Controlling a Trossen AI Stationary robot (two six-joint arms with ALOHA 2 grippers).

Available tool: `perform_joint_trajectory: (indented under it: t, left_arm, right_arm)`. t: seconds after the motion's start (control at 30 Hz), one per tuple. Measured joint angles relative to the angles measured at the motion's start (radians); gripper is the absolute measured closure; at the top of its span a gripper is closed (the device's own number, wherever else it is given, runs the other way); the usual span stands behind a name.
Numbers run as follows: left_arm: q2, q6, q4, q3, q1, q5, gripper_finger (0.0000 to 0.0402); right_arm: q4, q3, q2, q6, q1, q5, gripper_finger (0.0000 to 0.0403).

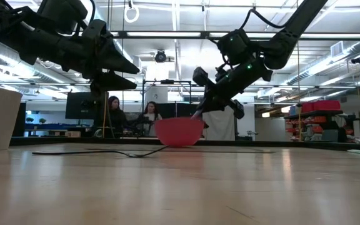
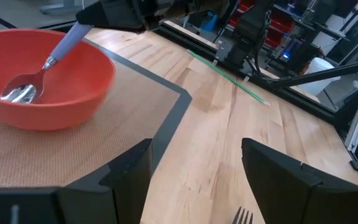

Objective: Pick & Place Utensil
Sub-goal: Put the purple spoon into the orange bowl

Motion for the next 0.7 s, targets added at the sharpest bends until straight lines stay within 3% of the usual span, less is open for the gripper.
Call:
perform_joint_trajectory:
  t: [0.7]
  left_arm:
    - [0.0, 0.0, -0.001, 0.0, 0.0, 0.003, 0.0152]
  right_arm:
    - [-0.007, -0.001, 0.001, 0.079, 0.0, -0.009, 0.0369]
